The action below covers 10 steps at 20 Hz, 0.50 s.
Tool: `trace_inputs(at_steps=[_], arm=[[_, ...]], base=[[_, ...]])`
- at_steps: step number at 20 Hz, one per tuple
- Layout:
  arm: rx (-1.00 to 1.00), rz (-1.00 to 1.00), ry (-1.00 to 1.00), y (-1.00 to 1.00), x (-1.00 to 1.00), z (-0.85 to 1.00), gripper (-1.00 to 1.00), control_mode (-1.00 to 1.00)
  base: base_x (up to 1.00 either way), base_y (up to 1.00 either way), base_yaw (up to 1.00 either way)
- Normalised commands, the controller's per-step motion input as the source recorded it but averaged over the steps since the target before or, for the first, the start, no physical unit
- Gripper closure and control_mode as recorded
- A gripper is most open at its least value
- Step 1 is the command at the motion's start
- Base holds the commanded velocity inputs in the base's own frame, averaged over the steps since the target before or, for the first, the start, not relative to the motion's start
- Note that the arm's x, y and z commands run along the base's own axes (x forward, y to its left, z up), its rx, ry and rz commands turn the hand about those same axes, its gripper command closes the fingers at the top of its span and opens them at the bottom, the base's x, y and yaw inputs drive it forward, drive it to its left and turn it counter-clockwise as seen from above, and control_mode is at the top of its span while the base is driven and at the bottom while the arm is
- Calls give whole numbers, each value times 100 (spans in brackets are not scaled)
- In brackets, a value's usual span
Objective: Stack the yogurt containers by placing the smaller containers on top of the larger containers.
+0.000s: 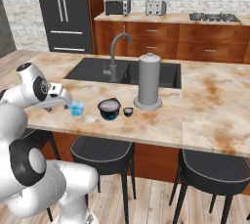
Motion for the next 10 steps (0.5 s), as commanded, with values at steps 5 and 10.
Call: trace_inputs(at_steps=[5, 10], arm=[[0, 3, 0, 1, 10, -14, -100, -100], [0, 5, 0, 0, 6, -5, -100, -100]], base=[[0, 0, 0], [0, 0, 0]])
